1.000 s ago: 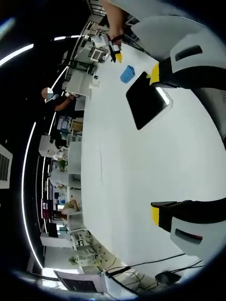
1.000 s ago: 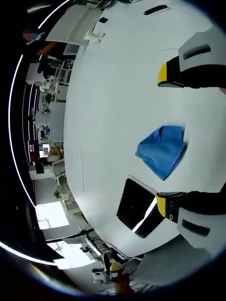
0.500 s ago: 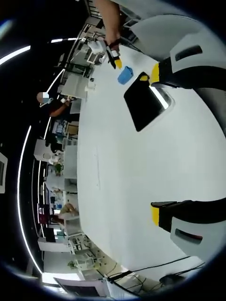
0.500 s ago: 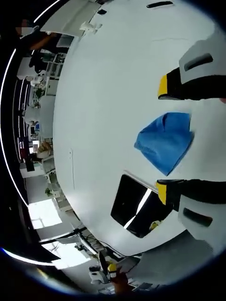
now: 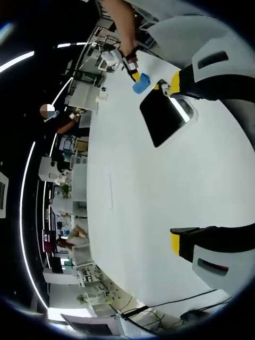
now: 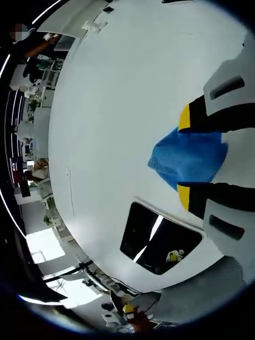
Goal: Wipe the mirror surface with the cleaning cloth until all visible marks leave the cleaned area.
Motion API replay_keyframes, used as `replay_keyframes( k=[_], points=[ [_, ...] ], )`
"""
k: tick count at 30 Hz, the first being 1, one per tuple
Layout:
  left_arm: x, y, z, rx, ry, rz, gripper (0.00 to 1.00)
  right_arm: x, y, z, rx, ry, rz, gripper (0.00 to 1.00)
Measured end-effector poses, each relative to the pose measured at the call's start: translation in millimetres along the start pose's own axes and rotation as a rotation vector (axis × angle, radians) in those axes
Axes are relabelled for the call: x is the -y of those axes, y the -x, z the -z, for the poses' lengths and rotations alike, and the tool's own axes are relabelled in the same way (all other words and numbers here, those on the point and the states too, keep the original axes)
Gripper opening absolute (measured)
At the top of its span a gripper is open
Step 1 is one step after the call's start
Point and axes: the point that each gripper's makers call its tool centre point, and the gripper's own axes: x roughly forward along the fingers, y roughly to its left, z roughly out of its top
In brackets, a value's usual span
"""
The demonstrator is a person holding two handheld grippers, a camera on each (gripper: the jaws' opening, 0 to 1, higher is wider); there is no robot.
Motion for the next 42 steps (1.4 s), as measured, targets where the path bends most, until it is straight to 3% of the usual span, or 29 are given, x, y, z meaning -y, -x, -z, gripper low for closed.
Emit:
replay_keyframes(
  k=[4, 9, 14, 29, 31, 35, 42],
  points=[
    [2.9, -0.4, -1.4, 0.005, -0.008, 0.006, 0.99, 0.0, -7.7, 5.0, -0.027, 0.016, 0.012, 0.25],
    [6.5, -0.8, 0.7, -0.006, -0.009, 0.013, 0.99, 9.2, -16.6, 8.7, -0.042, -0.015, 0.085, 0.18],
    [6.2, -2.5, 2.0, -0.006, -0.007, 0.018, 0.99, 6.9, -20.4, 10.8, -0.071, 0.041, 0.111, 0.07],
    [5.3, -1.6, 0.2, 0.0, -0.002, 0.026, 0.99, 7.3, -21.1, 11.6, -0.097, -0.074, 0.111, 0.04],
    [3.9, -1.4, 0.4, 0.0, -0.002, 0.024, 0.99, 7.8, -21.4, 11.1, -0.1, -0.131, 0.107, 0.04],
    [1.3, -1.4, -0.8, 0.003, 0.001, 0.02, 0.99, 6.5, -19.9, 2.1, -0.092, -0.107, 0.102, 0.03],
    [1.4, -1.1, -7.2, 0.019, 0.001, 0.013, 0.99, -2.7, -21.1, -29.1, -0.069, -0.111, 0.059, 0.03]
  ],
)
